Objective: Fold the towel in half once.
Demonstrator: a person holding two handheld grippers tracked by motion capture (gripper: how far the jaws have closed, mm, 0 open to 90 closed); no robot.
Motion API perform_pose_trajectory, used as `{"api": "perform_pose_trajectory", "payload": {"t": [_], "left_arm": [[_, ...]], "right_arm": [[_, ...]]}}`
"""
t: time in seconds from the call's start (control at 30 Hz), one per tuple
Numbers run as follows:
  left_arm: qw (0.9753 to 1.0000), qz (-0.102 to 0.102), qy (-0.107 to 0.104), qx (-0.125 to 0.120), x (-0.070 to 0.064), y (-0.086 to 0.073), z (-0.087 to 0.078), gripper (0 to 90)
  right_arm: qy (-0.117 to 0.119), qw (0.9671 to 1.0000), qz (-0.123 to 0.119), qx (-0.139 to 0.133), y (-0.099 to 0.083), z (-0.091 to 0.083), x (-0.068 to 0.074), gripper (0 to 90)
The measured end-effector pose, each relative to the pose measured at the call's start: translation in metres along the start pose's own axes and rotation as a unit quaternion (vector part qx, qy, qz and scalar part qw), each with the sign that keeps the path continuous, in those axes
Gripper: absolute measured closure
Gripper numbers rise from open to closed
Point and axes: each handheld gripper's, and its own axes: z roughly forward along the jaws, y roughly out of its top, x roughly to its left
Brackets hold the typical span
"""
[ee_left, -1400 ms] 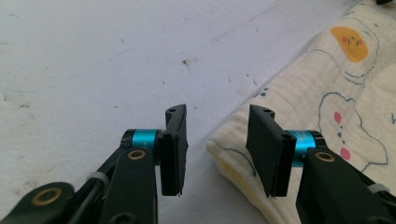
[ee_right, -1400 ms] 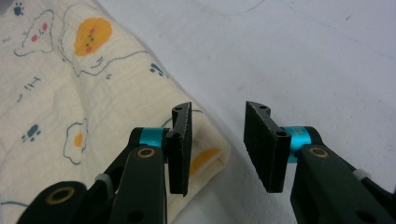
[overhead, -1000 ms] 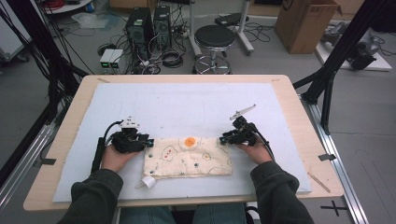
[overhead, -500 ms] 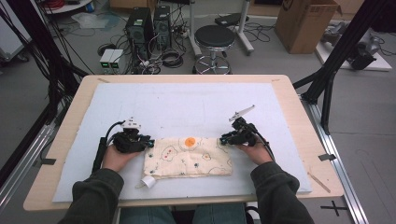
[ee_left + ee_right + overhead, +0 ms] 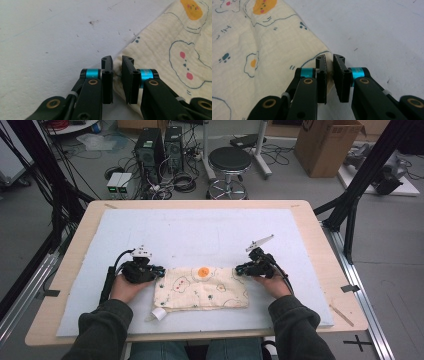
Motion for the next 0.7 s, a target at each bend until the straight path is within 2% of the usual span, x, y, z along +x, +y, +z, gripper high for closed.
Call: {"api": "perform_pose_trajectory", "payload": {"t": [0.17,0.27,0.4,0.57,0.7], "left_arm": [[1.0,0.003,0.0,0.0,0.0,0.001,-0.001,84.4],[0.9999,-0.003,0.006,-0.01,0.002,0.001,-0.002,85.1],[0.9997,-0.011,0.008,-0.022,0.004,0.002,-0.004,85.5],[0.9997,-0.006,0.011,-0.022,0.003,0.005,-0.002,85.6],[0.9996,-0.009,0.009,-0.024,0.004,0.005,-0.002,85.6]], "right_arm": [[-0.002,1.0,-0.004,0.001,0.0,-0.001,0.0,84.3],[-0.009,0.9999,-0.007,0.004,0.001,-0.002,0.001,85.5],[-0.016,0.9998,-0.006,0.003,0.0,-0.005,-0.001,86.0],[-0.022,0.9997,0.006,-0.005,-0.002,-0.009,-0.006,86.0],[-0.024,0.9997,0.006,-0.008,-0.002,-0.01,-0.008,86.0]]}}
